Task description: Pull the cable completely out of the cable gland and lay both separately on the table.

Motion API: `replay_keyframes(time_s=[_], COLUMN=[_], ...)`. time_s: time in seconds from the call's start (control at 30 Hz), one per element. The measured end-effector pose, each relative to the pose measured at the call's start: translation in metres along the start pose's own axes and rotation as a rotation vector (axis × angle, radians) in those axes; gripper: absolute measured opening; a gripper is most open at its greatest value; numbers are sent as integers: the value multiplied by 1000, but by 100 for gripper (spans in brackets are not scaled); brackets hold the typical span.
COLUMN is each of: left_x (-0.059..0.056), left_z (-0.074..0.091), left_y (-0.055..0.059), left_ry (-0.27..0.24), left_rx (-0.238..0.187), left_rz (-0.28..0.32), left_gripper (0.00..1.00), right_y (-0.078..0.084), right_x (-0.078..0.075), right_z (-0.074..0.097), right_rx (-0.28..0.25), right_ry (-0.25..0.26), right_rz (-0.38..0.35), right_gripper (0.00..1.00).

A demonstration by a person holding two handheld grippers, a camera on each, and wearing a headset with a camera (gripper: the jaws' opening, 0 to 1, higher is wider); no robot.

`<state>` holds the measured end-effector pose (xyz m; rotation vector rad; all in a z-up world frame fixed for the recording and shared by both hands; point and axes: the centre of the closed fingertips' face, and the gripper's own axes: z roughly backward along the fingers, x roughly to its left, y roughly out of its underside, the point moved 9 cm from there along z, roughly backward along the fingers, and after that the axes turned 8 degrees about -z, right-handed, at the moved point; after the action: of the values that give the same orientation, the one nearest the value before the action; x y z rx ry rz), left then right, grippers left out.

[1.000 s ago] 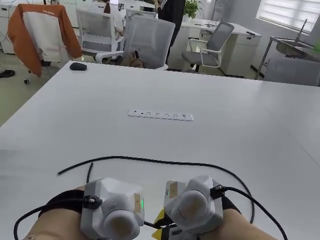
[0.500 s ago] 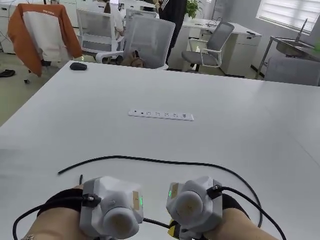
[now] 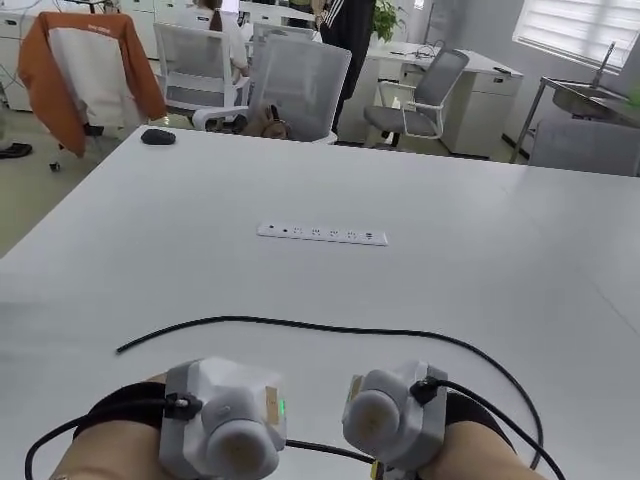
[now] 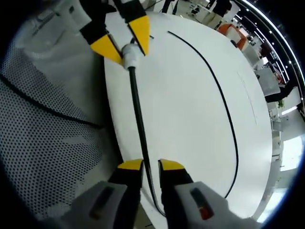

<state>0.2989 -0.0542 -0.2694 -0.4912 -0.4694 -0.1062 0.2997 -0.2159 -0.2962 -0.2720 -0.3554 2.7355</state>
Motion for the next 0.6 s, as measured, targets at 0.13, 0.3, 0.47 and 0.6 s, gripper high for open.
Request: replay_keyframes(time_s=[0.13, 0.3, 0.47, 0.6], left_x=[-1, -1, 0, 0], left_z=[0, 0, -6, -7], left_y=[0, -1, 0, -2], left_ry=[8, 9, 20, 27], left_rx=[2, -1, -8, -20], left_rz=[-5, -4, -14, -21], left_gripper=[17, 17, 17, 17], right_y=[-17, -38, -43, -44], right_x=[9, 16, 18, 21], right_z=[3, 15, 21, 21], right_rx=[-111, -319, -377, -376], right_ry=[-45, -112, -128, -144], right_rz=[66, 50, 64, 74], right_gripper=[24, 24, 17, 12])
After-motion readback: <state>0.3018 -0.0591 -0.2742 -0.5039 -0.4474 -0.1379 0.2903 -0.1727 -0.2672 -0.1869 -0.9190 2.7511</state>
